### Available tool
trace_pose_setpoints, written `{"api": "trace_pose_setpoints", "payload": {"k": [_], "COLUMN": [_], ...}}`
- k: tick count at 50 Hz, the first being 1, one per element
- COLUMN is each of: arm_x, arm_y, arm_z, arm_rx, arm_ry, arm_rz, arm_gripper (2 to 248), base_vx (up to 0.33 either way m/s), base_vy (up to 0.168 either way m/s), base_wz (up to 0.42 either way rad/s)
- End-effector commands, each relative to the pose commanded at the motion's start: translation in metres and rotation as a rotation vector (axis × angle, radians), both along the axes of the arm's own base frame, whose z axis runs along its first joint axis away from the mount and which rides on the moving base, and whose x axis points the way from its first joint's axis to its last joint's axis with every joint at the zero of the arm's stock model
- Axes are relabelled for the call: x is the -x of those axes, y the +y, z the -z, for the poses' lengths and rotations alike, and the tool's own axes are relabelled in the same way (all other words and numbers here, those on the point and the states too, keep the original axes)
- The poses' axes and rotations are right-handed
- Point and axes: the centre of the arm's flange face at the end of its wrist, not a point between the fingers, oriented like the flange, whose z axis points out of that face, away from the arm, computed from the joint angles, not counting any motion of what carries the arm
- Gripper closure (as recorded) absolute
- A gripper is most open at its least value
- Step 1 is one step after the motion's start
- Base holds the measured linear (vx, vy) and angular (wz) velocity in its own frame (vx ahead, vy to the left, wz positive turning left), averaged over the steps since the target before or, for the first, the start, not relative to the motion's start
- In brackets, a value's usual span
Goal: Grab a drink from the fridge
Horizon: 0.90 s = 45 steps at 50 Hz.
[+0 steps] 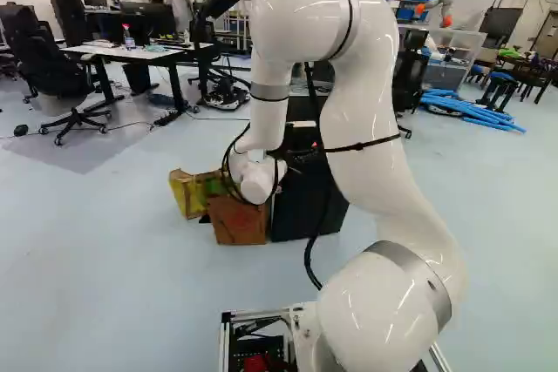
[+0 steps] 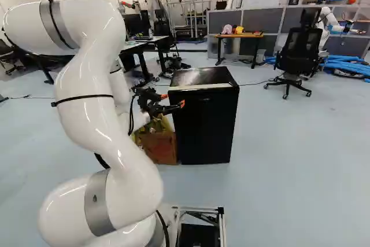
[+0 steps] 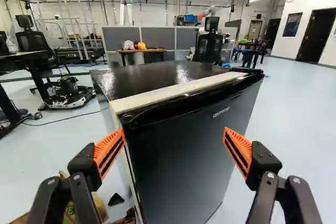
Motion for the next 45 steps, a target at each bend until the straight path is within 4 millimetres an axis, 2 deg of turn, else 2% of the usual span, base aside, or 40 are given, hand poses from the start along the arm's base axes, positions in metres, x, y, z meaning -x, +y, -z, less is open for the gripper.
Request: {"api": "trace_pose_setpoints", "payload": {"k": [20, 45], "arm_x": [-0.001, -0.015], "arm_y": [0.019, 0.024], "arm_z": [0.001, 0.003], "arm_rx": [-0.004, -0.016], "arm_ry": [-0.008, -0.028], "arm_rz": [-0.015, 0.039], "arm_gripper": [3, 3], "base_vx": [0.0, 0.0], "base_vy": [0.0, 0.0], "base_wz": [0.0, 0.0]}}
